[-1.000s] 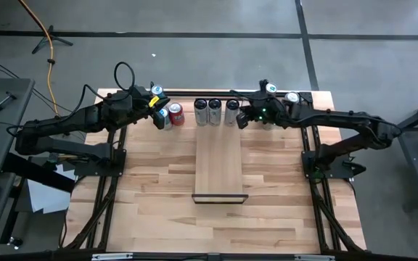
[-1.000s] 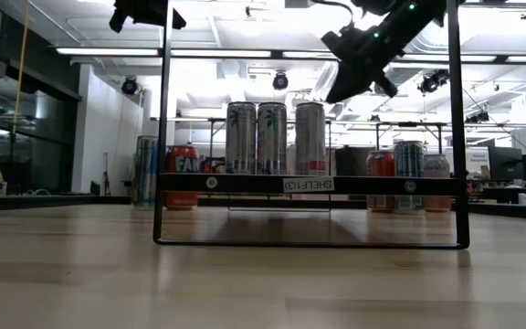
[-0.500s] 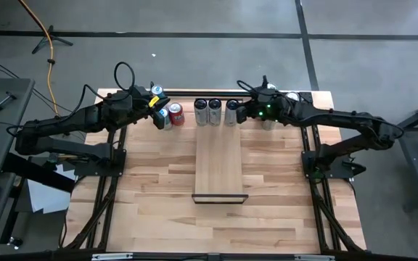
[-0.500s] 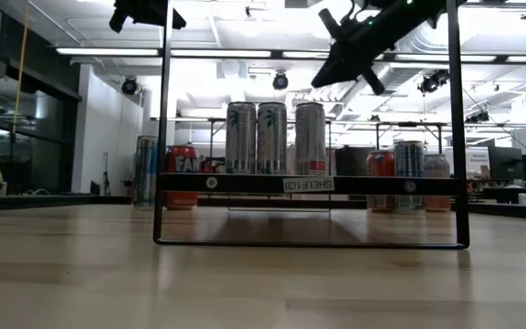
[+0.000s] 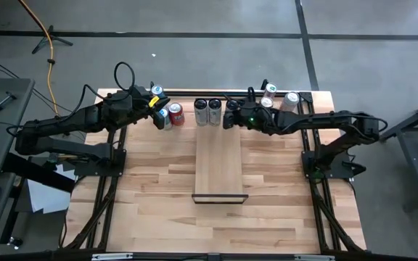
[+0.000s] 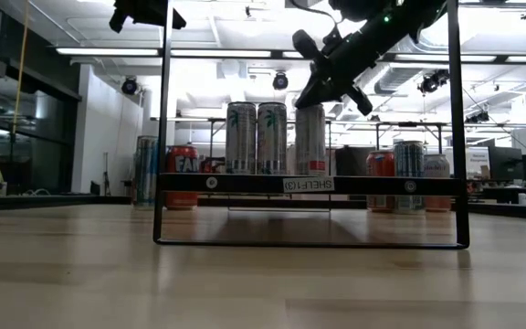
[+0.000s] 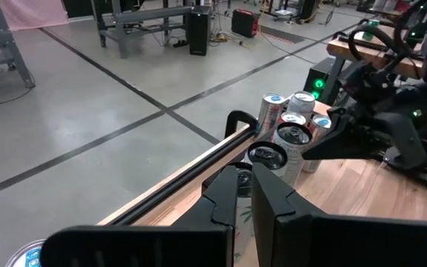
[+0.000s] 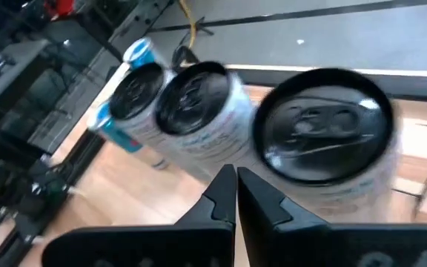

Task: Place canned beverage on shelf
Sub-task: Put the white-pink soda can on the shelf aligned with the other white-pink soda can

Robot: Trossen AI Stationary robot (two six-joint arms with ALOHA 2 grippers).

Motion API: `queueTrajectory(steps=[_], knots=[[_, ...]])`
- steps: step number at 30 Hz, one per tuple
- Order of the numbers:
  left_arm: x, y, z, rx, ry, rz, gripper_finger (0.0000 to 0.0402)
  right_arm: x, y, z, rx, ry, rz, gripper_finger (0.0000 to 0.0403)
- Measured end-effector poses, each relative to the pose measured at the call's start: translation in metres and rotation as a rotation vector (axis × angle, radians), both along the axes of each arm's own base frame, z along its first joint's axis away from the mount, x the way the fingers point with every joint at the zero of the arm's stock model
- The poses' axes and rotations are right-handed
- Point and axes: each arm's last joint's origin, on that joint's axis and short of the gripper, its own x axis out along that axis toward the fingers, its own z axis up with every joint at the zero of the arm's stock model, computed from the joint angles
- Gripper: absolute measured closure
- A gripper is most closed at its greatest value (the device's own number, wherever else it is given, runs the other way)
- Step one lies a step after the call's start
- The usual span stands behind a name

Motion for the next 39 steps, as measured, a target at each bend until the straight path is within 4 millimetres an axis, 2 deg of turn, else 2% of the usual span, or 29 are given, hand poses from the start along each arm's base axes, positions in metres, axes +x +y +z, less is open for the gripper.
queueTrajectory(steps=[15,22,27,32,35,39], knots=[[0.0,0.0,0.0,-0.001,0.0,0.0,0.0402,-0.011,0.001,-0.005,0.014,0.128,0.009,0.0403],[0.0,0.0,0.0,-0.001,0.0,0.0,0.0401,-0.038,0.001,0.013,-0.029,0.202,-0.019,0.0403],[0.0,0.0,0.0,0.0,0.0,0.0,0.0401,-0.048,0.002,0.03,-0.011,0.133,0.131,0.0403],[0.0,0.0,0.0,0.0,0.0,0.0,0.0402,-0.051,-0.004,0.04,-0.1,0.121,0.238,0.0401],[0.0,0.0,0.0,0.0,0.0,0.0,0.0402,-0.055,-0.01,0.04,-0.124,0.148,0.259,0.0377],[0.0,0.0,0.0,-0.001,0.0,0.0,0.0402,-0.056,-0.012,0.04,-0.18,0.185,0.306,0.03]])
